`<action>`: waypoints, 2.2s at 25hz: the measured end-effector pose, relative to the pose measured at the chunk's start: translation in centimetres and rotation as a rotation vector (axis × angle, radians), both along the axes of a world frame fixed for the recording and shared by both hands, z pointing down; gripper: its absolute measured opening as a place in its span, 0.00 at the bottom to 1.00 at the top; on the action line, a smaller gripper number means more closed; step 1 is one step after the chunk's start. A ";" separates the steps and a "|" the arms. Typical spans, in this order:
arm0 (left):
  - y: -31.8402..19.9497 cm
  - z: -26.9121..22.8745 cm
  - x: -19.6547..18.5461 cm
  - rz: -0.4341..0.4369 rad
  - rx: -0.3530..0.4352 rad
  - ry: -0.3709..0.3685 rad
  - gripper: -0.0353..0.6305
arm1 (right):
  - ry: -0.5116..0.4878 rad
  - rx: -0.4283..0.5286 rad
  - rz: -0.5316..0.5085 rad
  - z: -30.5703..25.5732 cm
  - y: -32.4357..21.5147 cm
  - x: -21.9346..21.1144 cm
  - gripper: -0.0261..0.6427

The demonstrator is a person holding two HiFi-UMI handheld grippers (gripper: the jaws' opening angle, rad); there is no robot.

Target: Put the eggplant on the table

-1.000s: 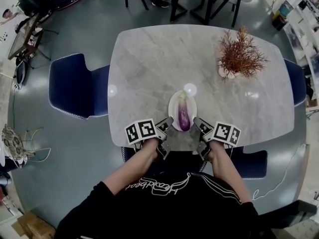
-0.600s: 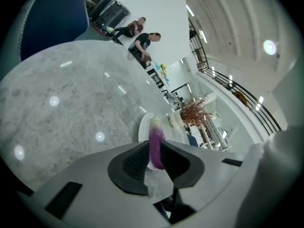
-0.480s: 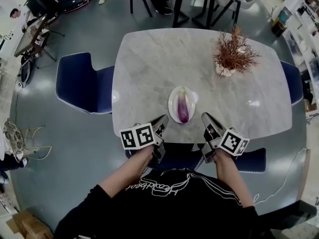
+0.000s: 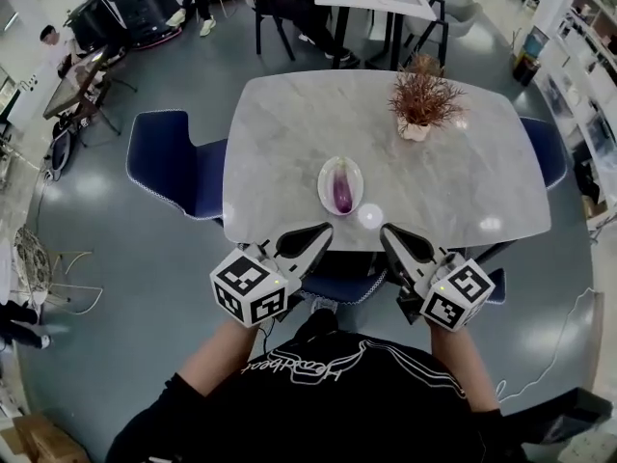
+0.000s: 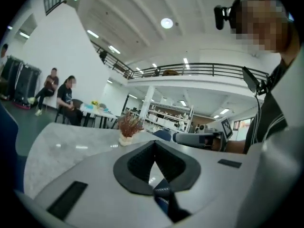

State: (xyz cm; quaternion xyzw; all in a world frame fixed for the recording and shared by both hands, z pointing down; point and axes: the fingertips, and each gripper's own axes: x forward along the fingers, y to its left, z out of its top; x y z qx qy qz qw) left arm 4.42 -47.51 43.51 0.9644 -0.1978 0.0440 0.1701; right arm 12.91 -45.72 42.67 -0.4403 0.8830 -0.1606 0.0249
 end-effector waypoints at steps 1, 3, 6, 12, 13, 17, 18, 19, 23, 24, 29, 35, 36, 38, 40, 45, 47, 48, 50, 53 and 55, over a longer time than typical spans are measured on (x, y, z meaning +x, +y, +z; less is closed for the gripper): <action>1.4 -1.2 -0.2 0.010 0.037 -0.001 0.07 | 0.044 0.047 -0.027 -1.3 1.5 -0.5 0.05; 4.5 -3.2 -0.4 0.032 0.086 0.005 0.06 | 0.139 0.125 -0.079 -3.2 4.8 -1.4 0.05; 9.7 -4.9 -0.5 0.069 0.126 0.002 0.07 | 0.210 0.162 -0.129 -4.7 9.7 -2.5 0.05; 18.5 -6.1 -2.2 0.067 0.153 -0.014 0.07 | 0.178 0.170 -0.185 -6.3 18.4 -4.6 0.05; 19.9 -5.9 -2.4 0.069 0.148 -0.019 0.07 | 0.158 0.167 -0.191 -6.3 19.8 -4.9 0.05; 24.6 -5.3 -2.7 0.097 0.074 0.019 0.07 | 0.121 0.135 -0.205 -5.6 24.1 -5.8 0.05; 25.7 -5.3 -2.6 0.110 0.053 0.040 0.07 | 0.117 0.129 -0.205 -5.4 25.0 -6.0 0.05; 26.9 -5.3 -2.4 0.125 0.042 0.054 0.07 | 0.113 0.123 -0.204 -5.2 25.9 -6.0 0.05; 30.4 -5.1 -1.5 0.138 0.073 0.024 0.07 | 0.104 0.072 -0.195 -4.3 28.9 -5.8 0.05; 31.0 -4.9 -1.3 0.135 0.088 0.004 0.07 | 0.092 0.052 -0.208 -4.0 29.7 -5.9 0.05; 33.7 -4.8 -1.0 0.164 0.076 0.028 0.07 | 0.097 0.014 -0.243 -3.1 32.1 -6.1 0.05; 35.2 -5.0 -2.6 0.167 0.079 0.008 0.07 | 0.078 -0.002 -0.229 -2.3 32.8 -6.7 0.05; 35.3 -5.0 -2.8 0.163 0.083 0.001 0.07 | 0.081 -0.006 -0.235 -2.1 32.9 -6.9 0.05; 35.7 -5.1 -2.9 0.152 0.090 -0.004 0.07 | 0.083 -0.013 -0.247 -1.9 33.1 -7.1 0.05; 36.0 -5.4 -3.1 0.151 0.093 -0.007 0.07 | 0.079 -0.011 -0.256 -2.1 33.4 -7.4 0.05; 36.8 -5.9 -3.0 0.162 0.112 -0.025 0.07 | 0.077 -0.006 -0.242 -2.5 33.8 -7.3 0.05; 37.2 -6.0 -2.7 0.168 0.110 -0.022 0.07 | 0.081 -0.005 -0.236 -2.5 34.1 -6.8 0.05; 37.3 -5.9 -2.5 0.170 0.109 -0.023 0.07 | 0.085 -0.004 -0.236 -2.4 34.4 -6.6 0.05; 37.6 -5.9 -1.9 0.173 0.113 -0.028 0.07 | 0.091 -0.007 -0.238 -2.4 34.7 -6.1 0.05; 37.7 -6.0 -1.4 0.175 0.117 -0.033 0.07 | 0.043 -0.020 -0.246 -2.7 35.0 -5.6 0.05; 37.8 -5.8 -1.5 0.181 0.113 -0.035 0.07 | -0.011 -0.027 -0.256 -3.0 35.2 -5.7 0.05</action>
